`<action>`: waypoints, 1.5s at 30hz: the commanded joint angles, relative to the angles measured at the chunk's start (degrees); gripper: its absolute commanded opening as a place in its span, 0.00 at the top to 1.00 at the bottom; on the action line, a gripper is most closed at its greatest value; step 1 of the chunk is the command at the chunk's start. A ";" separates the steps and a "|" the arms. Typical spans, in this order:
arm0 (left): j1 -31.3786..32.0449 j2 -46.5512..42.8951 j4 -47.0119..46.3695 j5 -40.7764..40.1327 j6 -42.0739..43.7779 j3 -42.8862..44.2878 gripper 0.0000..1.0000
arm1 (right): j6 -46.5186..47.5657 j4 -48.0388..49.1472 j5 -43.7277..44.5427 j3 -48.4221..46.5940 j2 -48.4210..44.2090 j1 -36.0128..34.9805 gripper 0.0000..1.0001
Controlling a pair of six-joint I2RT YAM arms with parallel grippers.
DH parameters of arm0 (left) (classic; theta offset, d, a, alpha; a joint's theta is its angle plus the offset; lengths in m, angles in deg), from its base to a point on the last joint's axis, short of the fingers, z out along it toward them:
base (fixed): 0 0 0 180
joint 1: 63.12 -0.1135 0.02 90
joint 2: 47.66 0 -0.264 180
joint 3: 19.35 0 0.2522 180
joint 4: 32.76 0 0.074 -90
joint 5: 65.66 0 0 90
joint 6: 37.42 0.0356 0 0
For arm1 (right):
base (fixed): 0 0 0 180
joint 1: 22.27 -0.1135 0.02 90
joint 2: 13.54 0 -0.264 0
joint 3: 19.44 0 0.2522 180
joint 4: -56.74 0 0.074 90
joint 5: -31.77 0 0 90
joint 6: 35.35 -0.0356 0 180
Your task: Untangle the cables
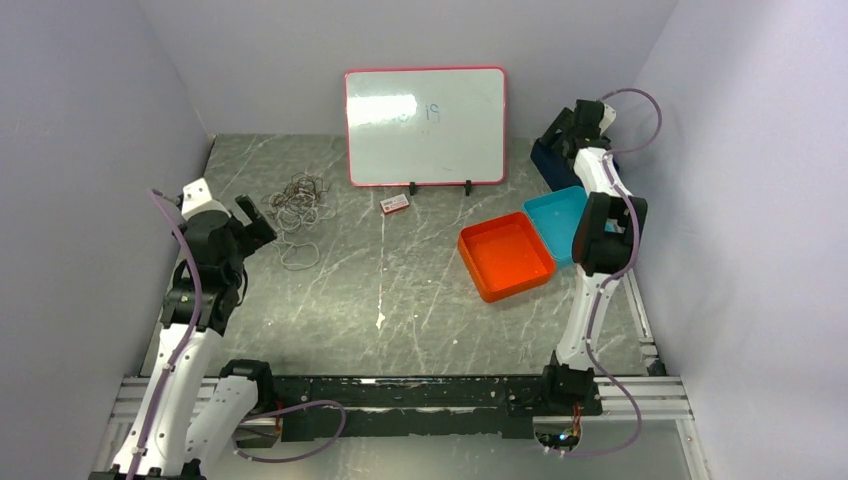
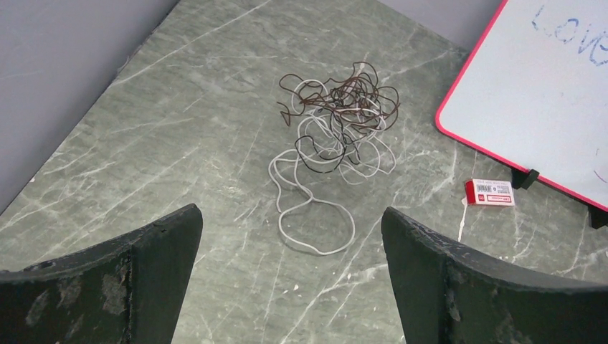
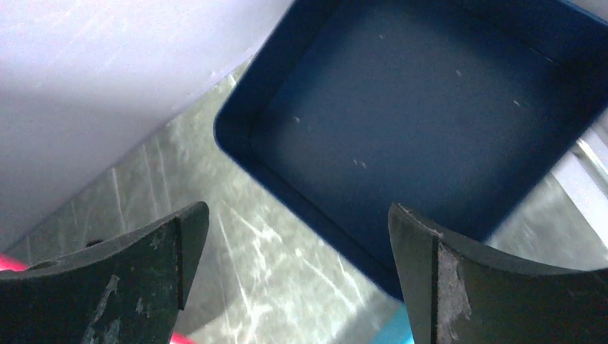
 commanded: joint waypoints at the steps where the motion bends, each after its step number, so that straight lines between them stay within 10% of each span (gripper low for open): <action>1: -0.61 0.25 -2.36 1.99 0.87 1.00 0.00 | 3.26 -2.21 -7.31 -10.62 8.59 1.47 0.00; 15: -0.72 1.50 -2.96 2.85 0.79 1.06 0.00 | 8.79 -12.61 -13.44 -17.05 14.70 1.92 0.00; 45: -0.67 2.12 -2.63 3.15 0.81 1.17 0.00 | 12.18 -11.31 -18.62 19.45 -11.55 -8.55 0.00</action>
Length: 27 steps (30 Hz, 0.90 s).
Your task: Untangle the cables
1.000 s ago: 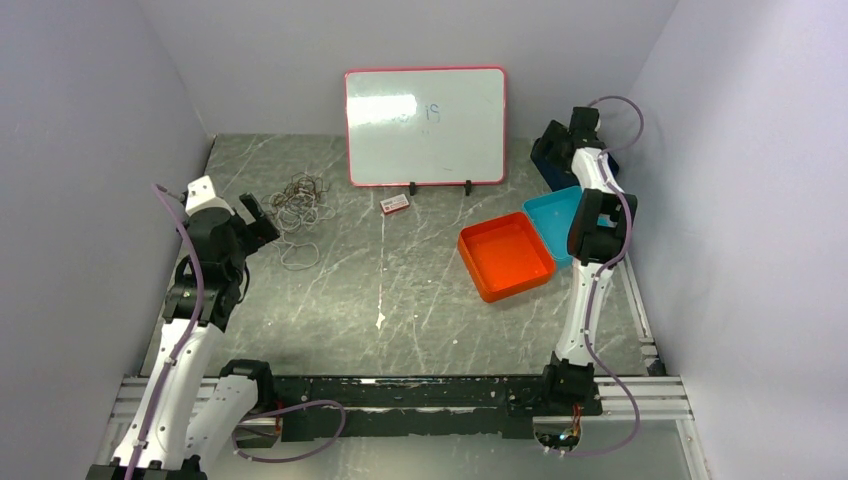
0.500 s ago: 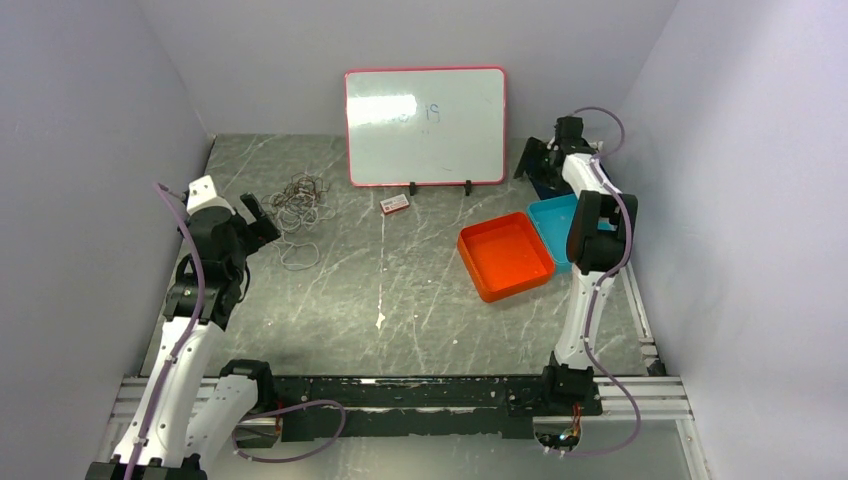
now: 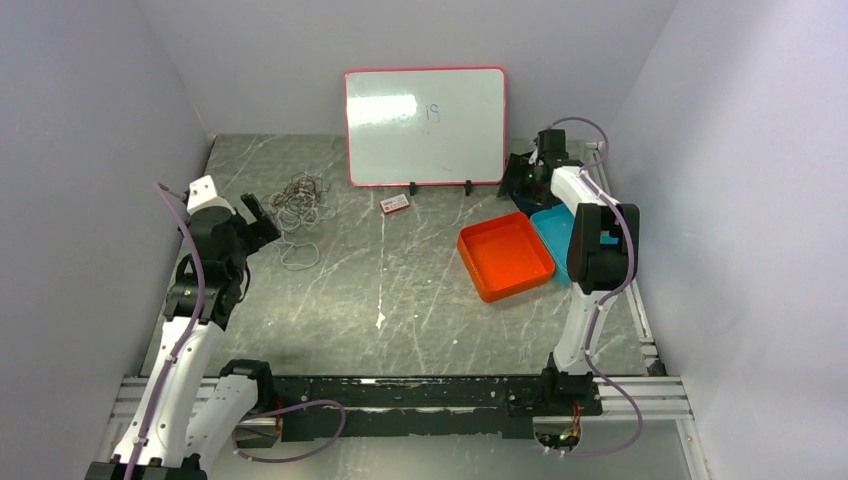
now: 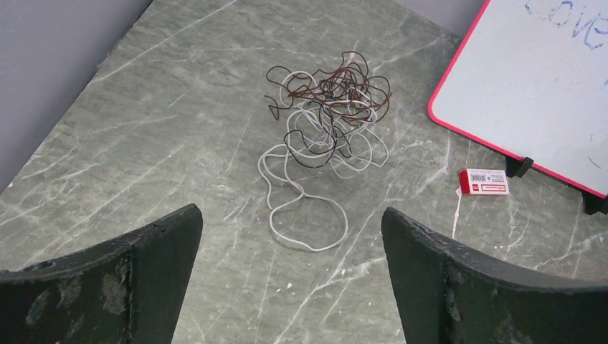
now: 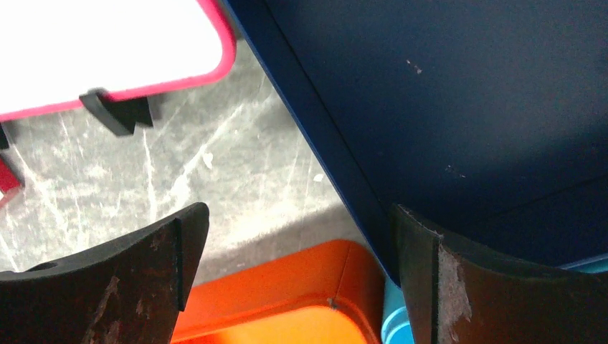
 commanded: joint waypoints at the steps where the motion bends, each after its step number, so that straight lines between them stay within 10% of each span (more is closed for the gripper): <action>1: -0.69 -0.07 -1.38 0.63 0.58 1.27 0.00 | 0.75 -0.37 -0.28 4.17 -4.65 -1.65 0.00; 27: -0.69 -0.09 -0.93 0.97 0.48 1.25 0.00 | -3.18 0.52 5.82 28.71 -24.38 -7.43 0.00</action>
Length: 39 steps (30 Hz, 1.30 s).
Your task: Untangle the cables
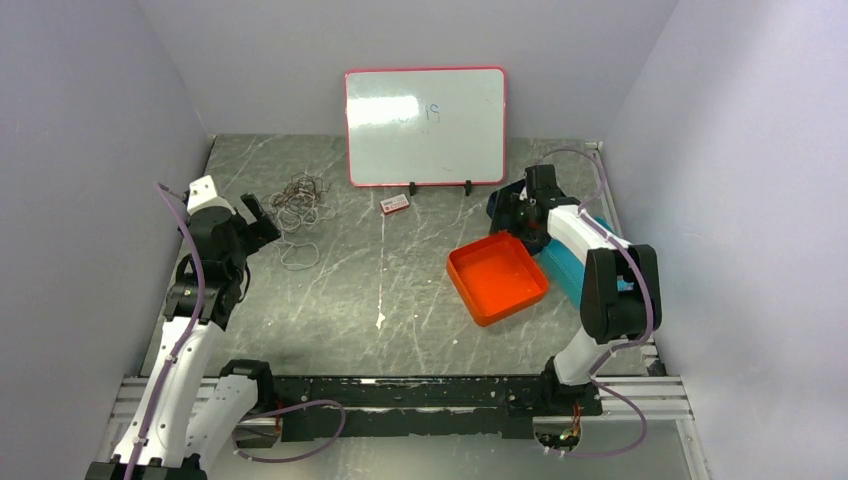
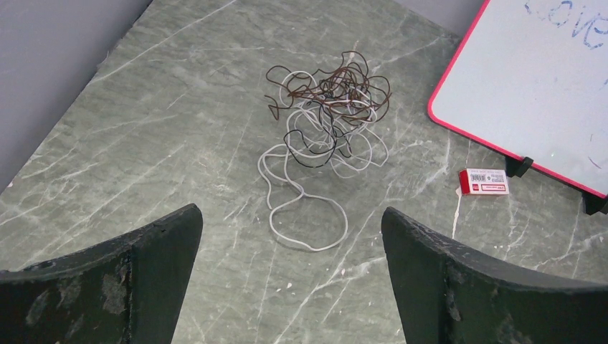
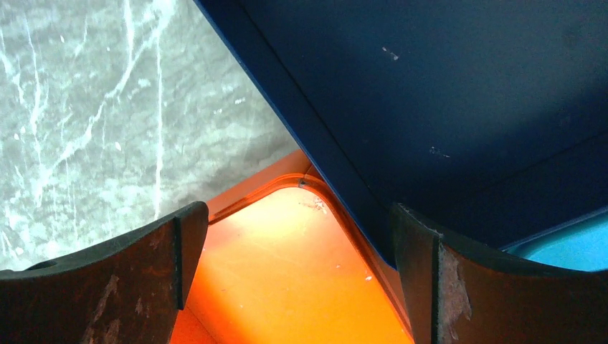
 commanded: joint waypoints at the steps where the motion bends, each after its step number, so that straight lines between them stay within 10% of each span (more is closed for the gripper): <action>1: -0.69 -0.01 -0.98 1.03 0.44 1.25 0.00 | -1.41 -1.99 2.73 2.36 -3.63 -1.12 0.00; 24: -0.69 24.28 -1.37 10.49 0.03 11.88 0.05 | -10.15 5.36 9.54 0.19 -22.34 -19.37 0.01; 39: -2.05 60.50 -0.16 5.19 8.88 42.97 0.05 | -10.25 5.74 6.30 10.50 -27.60 -27.28 0.01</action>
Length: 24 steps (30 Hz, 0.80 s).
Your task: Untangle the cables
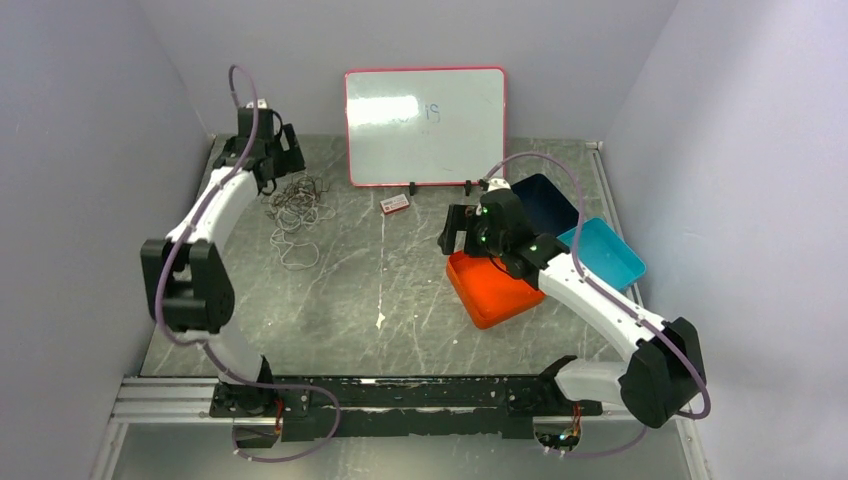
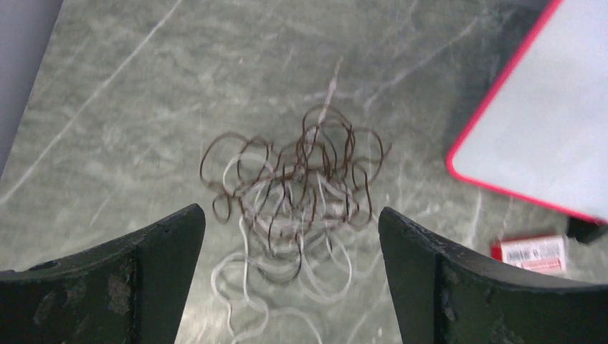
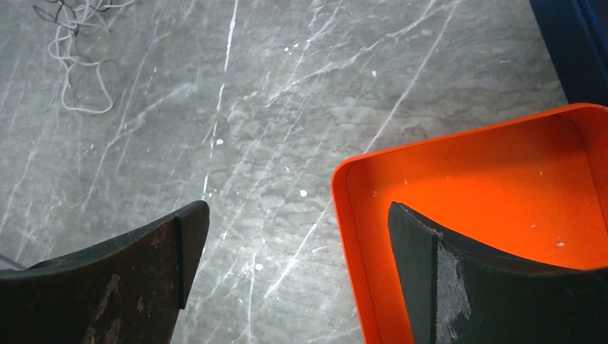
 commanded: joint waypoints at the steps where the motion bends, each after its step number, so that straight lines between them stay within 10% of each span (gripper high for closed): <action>1: -1.49 10.82 0.99 1.05 2.85 9.37 0.06 | 0.05 0.38 -1.41 0.67 -2.56 -0.91 0.01; 11: -2.03 28.76 8.10 6.47 3.38 23.61 0.13 | 1.06 -0.44 -1.85 3.29 -5.07 -1.26 0.01; 24: 0.22 22.18 9.46 13.12 -0.22 9.55 0.28 | 1.62 -0.11 -2.00 3.26 -4.67 -1.36 0.01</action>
